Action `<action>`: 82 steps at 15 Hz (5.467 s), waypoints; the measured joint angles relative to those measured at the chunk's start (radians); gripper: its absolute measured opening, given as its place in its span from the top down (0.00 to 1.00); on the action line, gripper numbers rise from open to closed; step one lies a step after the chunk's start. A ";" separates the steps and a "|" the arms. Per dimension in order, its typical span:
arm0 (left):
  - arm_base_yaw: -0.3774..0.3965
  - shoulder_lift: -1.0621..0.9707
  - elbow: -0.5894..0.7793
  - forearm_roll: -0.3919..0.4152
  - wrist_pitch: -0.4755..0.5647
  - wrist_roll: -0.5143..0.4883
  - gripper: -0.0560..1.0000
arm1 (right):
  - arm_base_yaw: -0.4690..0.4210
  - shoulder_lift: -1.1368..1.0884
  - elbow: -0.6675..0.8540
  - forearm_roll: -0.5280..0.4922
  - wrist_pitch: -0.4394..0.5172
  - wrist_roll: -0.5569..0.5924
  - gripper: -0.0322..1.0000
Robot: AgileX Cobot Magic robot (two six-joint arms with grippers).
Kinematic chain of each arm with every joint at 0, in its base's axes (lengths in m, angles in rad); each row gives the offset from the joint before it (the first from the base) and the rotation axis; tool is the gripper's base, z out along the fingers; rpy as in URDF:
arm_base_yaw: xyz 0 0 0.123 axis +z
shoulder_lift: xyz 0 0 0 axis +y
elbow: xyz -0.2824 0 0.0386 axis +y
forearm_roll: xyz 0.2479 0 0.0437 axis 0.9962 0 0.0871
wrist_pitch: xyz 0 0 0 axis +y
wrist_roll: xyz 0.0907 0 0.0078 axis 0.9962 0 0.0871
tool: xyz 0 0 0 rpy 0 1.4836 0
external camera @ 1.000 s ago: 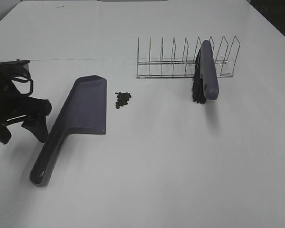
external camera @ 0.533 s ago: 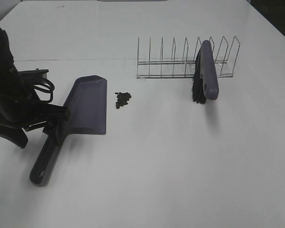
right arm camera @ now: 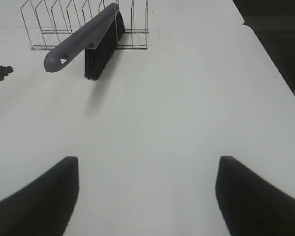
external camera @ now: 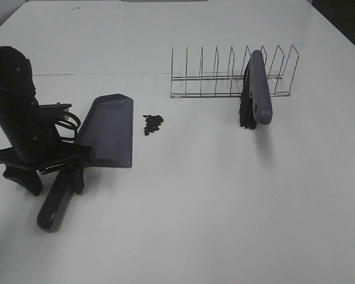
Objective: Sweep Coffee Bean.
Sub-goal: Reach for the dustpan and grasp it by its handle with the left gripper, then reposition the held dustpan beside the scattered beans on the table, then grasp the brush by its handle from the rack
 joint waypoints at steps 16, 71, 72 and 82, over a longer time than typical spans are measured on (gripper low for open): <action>0.000 -0.005 -0.002 0.021 -0.048 0.001 0.62 | 0.000 0.000 0.000 0.000 0.000 0.000 0.31; 0.000 -0.066 0.001 0.041 -0.077 0.005 0.62 | 0.241 2.458 -1.766 -0.059 0.138 0.178 0.38; 0.000 -0.066 0.001 0.041 -0.077 0.005 0.62 | 0.241 2.466 -1.766 -0.059 0.117 0.178 0.38; 0.000 -0.066 0.001 0.041 -0.078 0.005 0.62 | 0.241 2.535 -1.766 -0.069 0.044 0.178 0.59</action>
